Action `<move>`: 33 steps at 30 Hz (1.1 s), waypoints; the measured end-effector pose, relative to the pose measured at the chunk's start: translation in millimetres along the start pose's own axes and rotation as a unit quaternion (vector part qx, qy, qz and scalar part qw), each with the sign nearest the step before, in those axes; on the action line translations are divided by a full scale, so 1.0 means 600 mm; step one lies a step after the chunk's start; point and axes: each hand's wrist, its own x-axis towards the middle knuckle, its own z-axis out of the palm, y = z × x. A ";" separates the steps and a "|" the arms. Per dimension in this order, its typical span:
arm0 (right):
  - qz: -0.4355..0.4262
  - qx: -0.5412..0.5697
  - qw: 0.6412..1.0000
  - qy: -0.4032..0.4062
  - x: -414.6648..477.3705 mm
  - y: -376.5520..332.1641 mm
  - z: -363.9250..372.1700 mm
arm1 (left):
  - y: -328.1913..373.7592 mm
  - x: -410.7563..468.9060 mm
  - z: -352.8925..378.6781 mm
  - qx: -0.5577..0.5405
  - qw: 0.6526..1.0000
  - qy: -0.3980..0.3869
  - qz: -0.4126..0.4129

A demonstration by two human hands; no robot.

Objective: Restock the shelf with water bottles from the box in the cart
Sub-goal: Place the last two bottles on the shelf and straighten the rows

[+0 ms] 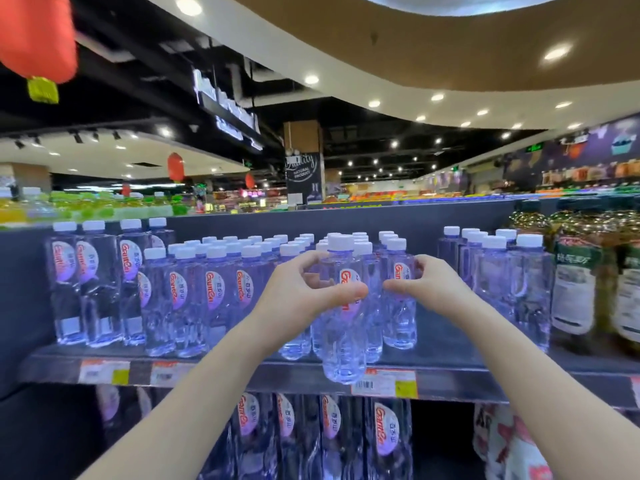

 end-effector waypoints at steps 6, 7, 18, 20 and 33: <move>-0.014 0.034 0.997 -0.071 -0.005 0.001 -0.019 | 0.008 -0.008 0.011 -0.011 1.000 -0.004 0.007; -0.014 0.040 0.996 -0.082 -0.003 0.001 -0.022 | 0.008 -0.007 0.014 -0.011 1.000 -0.002 0.006; -0.010 -0.019 1.000 -0.021 0.017 0.015 -0.003 | 0.006 -0.006 0.032 0.009 1.000 -0.006 -0.008; -0.009 -0.025 1.000 -0.016 0.013 0.015 -0.001 | 0.004 -0.005 0.034 0.011 1.000 -0.006 -0.006; -0.066 0.010 0.977 -0.203 -0.120 -0.043 -0.079 | 0.032 0.013 0.087 -0.030 0.998 -0.036 0.034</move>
